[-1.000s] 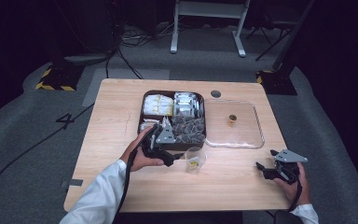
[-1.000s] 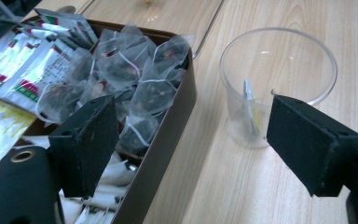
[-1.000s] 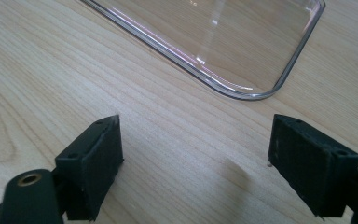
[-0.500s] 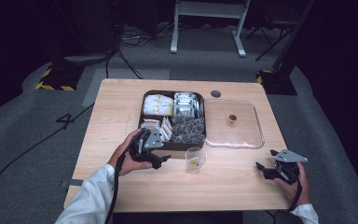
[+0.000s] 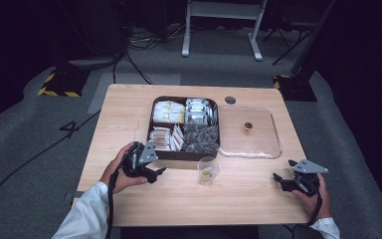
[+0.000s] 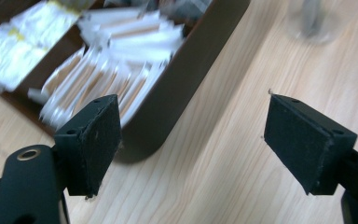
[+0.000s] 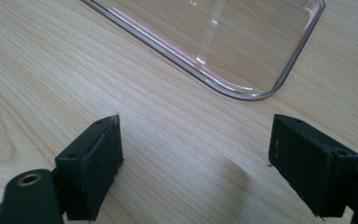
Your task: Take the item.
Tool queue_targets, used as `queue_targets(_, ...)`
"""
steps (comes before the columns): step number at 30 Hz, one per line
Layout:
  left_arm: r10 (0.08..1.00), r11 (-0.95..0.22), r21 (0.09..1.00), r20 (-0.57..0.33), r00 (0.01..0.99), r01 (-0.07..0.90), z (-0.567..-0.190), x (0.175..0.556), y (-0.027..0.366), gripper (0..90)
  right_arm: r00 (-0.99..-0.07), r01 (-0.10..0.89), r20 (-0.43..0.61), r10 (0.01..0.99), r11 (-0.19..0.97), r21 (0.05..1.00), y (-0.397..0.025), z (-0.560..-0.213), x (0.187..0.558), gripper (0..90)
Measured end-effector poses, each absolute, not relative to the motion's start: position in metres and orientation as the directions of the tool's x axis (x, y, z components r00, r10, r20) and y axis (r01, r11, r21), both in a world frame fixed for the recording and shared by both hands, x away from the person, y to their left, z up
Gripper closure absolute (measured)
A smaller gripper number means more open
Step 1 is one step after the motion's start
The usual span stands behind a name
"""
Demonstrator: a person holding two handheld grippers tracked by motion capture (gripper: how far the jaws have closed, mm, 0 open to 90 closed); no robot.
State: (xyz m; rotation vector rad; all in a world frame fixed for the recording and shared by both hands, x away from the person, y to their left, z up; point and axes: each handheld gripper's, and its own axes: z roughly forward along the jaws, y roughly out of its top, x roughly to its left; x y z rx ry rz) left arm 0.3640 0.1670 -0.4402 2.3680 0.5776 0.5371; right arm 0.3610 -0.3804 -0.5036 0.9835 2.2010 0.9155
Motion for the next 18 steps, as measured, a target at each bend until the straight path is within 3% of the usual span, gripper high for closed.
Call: queue_targets(18, 0.605, -0.677, 0.641, 0.205, 0.769, 0.362, -0.465, 0.354, 0.212, 18.7, -0.574, 0.413, -0.205, 0.793, 0.497, 0.763, -0.380, -0.504, 0.361, 17.8)
